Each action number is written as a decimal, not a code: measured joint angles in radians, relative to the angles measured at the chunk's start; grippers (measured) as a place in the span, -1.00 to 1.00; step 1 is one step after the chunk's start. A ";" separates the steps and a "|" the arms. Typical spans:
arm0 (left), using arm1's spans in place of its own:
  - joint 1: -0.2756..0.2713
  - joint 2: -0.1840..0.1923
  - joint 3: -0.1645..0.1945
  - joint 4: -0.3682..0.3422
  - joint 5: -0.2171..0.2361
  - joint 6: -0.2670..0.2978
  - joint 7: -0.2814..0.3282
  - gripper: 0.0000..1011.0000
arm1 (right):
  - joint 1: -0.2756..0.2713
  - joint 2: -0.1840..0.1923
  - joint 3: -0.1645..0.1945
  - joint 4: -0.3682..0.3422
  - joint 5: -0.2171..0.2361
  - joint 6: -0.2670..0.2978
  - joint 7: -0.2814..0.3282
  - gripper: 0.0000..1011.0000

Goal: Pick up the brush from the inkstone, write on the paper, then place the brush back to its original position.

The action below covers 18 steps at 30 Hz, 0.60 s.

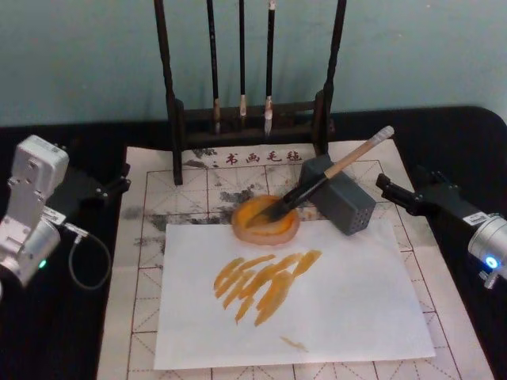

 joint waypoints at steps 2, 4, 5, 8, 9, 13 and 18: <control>0.000 0.000 0.000 0.000 0.000 0.000 0.000 0.98 | 0.000 0.000 0.000 0.000 0.000 0.000 0.000 0.98; 0.000 0.000 0.000 0.000 0.000 0.000 0.000 0.98 | 0.000 0.000 0.000 0.000 0.000 0.000 0.000 0.98; 0.000 0.000 0.000 0.000 0.000 0.000 0.000 0.98 | 0.000 0.000 0.000 0.000 0.000 0.000 0.001 0.98; 0.000 0.000 0.000 0.000 0.000 0.000 0.000 0.98 | 0.000 0.001 0.000 0.000 0.000 0.000 0.001 0.98; 0.000 0.000 0.000 0.000 0.000 0.000 0.000 0.98 | 0.000 0.001 0.000 0.000 0.000 0.000 0.001 0.98; 0.000 0.000 0.000 0.000 0.000 0.000 0.000 0.98 | 0.000 0.001 0.000 0.000 0.000 0.000 0.001 0.98; 0.000 0.000 0.000 0.000 0.000 0.000 0.000 0.98 | 0.000 0.001 0.000 0.000 0.000 0.000 0.001 0.98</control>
